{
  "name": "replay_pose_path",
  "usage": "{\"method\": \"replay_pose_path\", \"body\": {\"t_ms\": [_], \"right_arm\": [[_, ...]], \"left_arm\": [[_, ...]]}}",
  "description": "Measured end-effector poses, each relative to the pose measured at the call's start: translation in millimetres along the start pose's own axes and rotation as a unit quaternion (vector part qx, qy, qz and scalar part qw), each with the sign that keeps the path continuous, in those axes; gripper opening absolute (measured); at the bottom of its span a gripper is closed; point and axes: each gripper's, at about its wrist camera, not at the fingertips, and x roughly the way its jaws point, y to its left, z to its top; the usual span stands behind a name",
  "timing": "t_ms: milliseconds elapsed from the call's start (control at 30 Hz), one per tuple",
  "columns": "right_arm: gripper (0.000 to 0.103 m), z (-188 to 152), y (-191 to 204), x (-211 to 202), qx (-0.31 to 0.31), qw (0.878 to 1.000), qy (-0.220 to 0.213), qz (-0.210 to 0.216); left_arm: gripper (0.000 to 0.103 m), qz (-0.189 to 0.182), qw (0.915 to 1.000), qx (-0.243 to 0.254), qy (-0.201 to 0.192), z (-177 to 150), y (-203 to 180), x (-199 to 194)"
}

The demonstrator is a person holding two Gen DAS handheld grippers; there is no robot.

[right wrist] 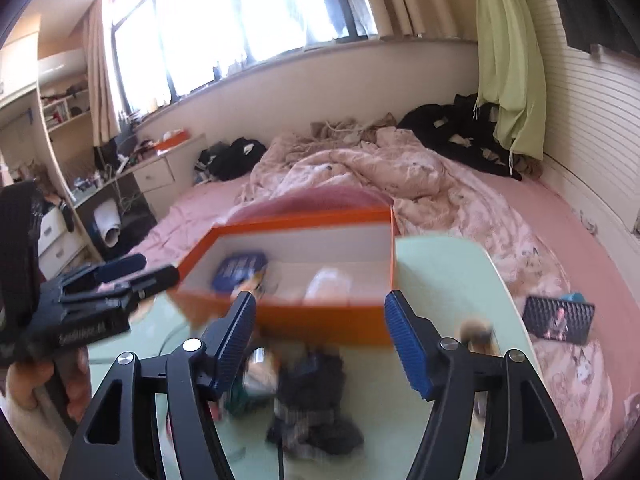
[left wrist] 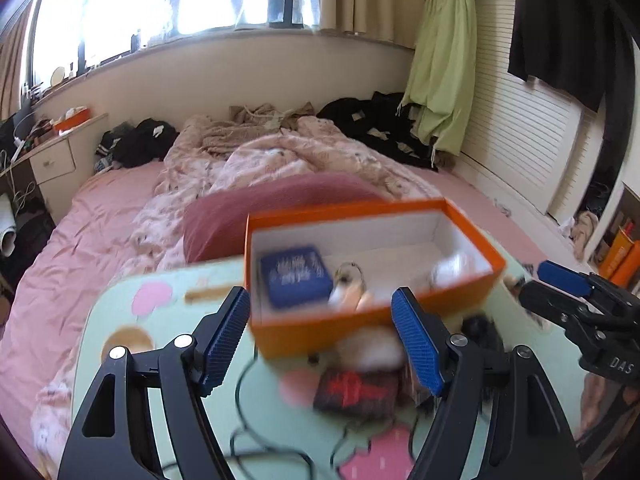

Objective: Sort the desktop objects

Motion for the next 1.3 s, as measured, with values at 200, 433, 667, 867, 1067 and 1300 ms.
{"method": "replay_pose_path", "body": {"t_ms": [200, 433, 667, 867, 1067, 1300], "right_arm": [[0.068, -60, 19, -9, -0.024, 0.998, 0.054, -0.001], [0.099, -90, 29, 8, -0.067, 0.991, 0.098, -0.065], [0.103, -101, 25, 7, -0.080, 0.991, 0.077, -0.074], [0.103, -102, 26, 6, -0.089, 0.992, 0.068, -0.064], [0.103, -100, 23, 7, -0.087, 0.992, 0.065, -0.068], [0.103, -99, 21, 7, -0.087, 0.992, 0.063, -0.069]], "left_arm": [[0.074, -0.023, 0.9961, 0.033, 0.079, -64, -17, -4], [0.096, -0.015, 0.9926, 0.028, 0.117, -101, -20, 4], [0.103, -0.015, 0.9933, 0.021, 0.113, -103, -19, 4], [0.103, -0.015, 0.9934, 0.021, 0.111, -101, -19, 5], [0.103, -0.014, 0.9933, 0.021, 0.112, -100, -20, 6], [0.103, -0.017, 0.9933, 0.022, 0.112, -99, -21, 9]]}}
